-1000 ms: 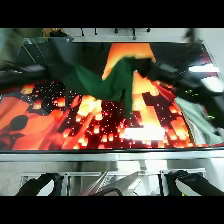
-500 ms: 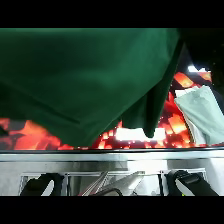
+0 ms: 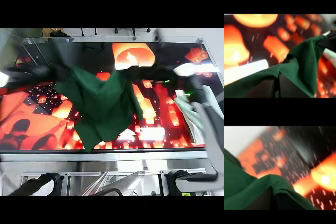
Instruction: Fold the shirts.
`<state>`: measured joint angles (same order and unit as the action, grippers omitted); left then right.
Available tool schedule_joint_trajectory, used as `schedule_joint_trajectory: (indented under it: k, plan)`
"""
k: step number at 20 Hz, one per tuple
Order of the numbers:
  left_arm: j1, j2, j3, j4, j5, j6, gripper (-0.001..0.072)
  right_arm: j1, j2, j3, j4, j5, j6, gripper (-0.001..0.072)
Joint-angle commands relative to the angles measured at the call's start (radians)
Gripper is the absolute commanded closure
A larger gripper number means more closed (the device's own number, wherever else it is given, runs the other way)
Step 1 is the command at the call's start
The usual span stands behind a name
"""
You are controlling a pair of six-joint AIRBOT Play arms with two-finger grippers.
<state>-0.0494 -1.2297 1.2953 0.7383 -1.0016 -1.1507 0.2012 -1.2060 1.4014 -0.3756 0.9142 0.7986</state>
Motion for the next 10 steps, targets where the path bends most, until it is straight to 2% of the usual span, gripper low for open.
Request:
schedule_joint_trajectory:
  k: [1, 2, 3, 4, 7, 10]
  plan:
    - [0.026, -0.322, -0.086, -0.005, 0.002, 0.025, 0.0686, -0.009, -0.327, -0.002, -0.013, -0.038, 0.043, 0.0416]
    - [0.044, -0.397, -0.049, -0.006, -0.030, 0.025, 0.0681, -0.025, -0.373, 0.014, 0.009, -0.030, 0.043, 0.0329]
    - [0.068, -0.464, 0.012, -0.005, -0.083, 0.026, 0.0386, -0.047, -0.389, 0.032, 0.013, -0.008, 0.043, 0.0325]
    - [0.092, -0.509, 0.076, -0.008, -0.131, 0.024, -0.0001, -0.073, -0.382, 0.047, 0.013, 0.025, 0.043, 0.0326]
    - [0.164, -0.579, 0.285, -0.006, -0.256, 0.015, 0.0016, -0.192, -0.267, 0.065, 0.010, 0.144, 0.104, 0.0326]
    - [0.212, -0.584, 0.403, -0.004, -0.277, 0.001, 0.0016, -0.318, -0.112, 0.050, -0.084, 0.288, 0.227, 0.0329]
